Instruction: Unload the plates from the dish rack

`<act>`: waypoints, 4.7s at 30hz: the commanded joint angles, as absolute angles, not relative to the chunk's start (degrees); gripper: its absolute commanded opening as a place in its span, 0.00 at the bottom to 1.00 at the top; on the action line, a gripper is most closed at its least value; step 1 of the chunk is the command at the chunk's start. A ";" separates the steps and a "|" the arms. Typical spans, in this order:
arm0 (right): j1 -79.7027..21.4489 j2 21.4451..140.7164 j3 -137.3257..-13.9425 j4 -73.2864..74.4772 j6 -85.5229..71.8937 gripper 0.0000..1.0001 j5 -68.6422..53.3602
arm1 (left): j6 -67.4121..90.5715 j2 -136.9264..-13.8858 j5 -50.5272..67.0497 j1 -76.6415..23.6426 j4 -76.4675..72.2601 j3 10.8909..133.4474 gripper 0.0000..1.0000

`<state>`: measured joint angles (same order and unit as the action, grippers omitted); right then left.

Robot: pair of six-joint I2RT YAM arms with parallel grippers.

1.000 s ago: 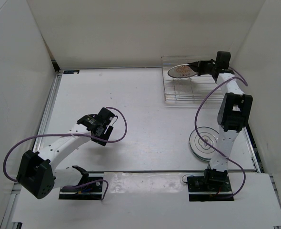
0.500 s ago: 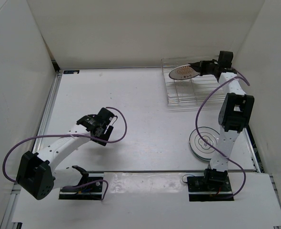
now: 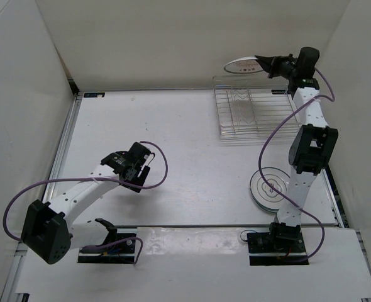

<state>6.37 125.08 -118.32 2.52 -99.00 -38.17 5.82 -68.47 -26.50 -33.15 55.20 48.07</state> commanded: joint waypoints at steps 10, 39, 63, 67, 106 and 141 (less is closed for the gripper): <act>5.01 106.10 -100.93 -4.48 -101.51 0.00 -49.11 | 4.93 -69.07 -26.02 -33.66 54.85 58.87 1.00; -1.65 86.66 -78.93 14.51 -102.12 0.00 -69.43 | -14.67 -79.10 19.44 -41.39 27.34 80.42 0.98; -7.29 90.17 -78.93 3.69 -112.85 0.00 -73.12 | -13.98 -82.88 8.35 -42.71 23.82 80.68 0.00; -6.59 90.26 -77.52 -2.34 -115.22 0.45 -72.86 | -7.33 -82.09 7.82 -40.45 25.48 79.98 0.00; 10.02 97.47 -117.51 53.87 -64.52 0.77 -58.18 | 36.21 -90.62 35.78 -18.02 17.93 41.14 0.32; 15.38 85.82 -118.11 74.38 -19.60 0.90 -4.86 | 4.30 -49.31 -2.79 -13.97 38.65 50.28 1.00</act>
<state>15.51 94.02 -125.14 71.50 -30.35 -23.86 5.80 -51.55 4.08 -14.17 37.21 54.15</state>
